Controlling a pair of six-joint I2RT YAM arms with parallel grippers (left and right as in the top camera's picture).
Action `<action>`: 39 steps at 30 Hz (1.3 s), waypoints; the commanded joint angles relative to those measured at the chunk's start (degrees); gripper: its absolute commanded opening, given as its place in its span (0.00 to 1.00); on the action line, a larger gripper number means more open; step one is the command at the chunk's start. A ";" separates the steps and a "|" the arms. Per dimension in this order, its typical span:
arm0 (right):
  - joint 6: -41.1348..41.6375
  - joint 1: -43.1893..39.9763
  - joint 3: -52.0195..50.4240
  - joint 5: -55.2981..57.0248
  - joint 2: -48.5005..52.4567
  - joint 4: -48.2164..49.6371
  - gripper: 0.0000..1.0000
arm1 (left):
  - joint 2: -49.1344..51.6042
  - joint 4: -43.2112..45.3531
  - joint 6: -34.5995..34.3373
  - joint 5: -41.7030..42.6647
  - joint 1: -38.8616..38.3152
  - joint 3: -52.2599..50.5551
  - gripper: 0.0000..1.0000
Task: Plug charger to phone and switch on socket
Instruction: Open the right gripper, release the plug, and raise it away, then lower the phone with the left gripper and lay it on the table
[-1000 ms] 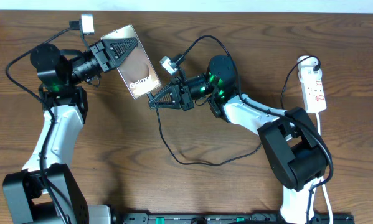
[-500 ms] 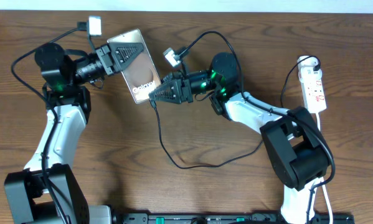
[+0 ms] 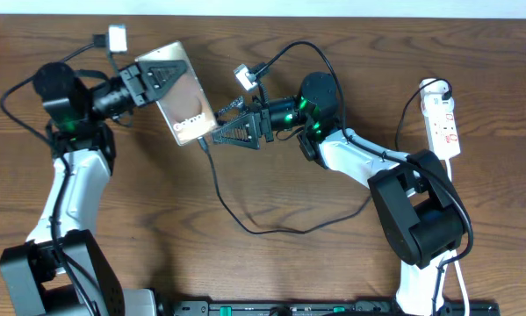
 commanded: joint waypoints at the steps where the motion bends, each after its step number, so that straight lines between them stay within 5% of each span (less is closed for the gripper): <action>1: -0.17 -0.83 1.03 2.16 -0.33 0.13 0.99 | -0.94 -1.25 0.55 1.73 2.93 0.17 0.07; 8: 0.07 -2.69 1.03 4.87 -0.33 -3.52 0.99 | -0.96 -4.11 0.57 3.89 6.58 0.17 0.07; 21: -22.18 -7.26 3.21 24.52 -3.82 -47.10 0.99 | -0.94 -4.28 2.05 5.25 6.95 0.17 0.08; 28: -28.00 -7.67 7.04 42.07 -9.97 -69.99 0.99 | -0.94 -19.89 15.47 4.33 6.95 -0.42 0.07; 39: -27.98 -7.56 7.19 50.40 -19.37 -77.50 0.99 | 1.49 -48.28 36.65 -11.23 4.42 -2.97 0.07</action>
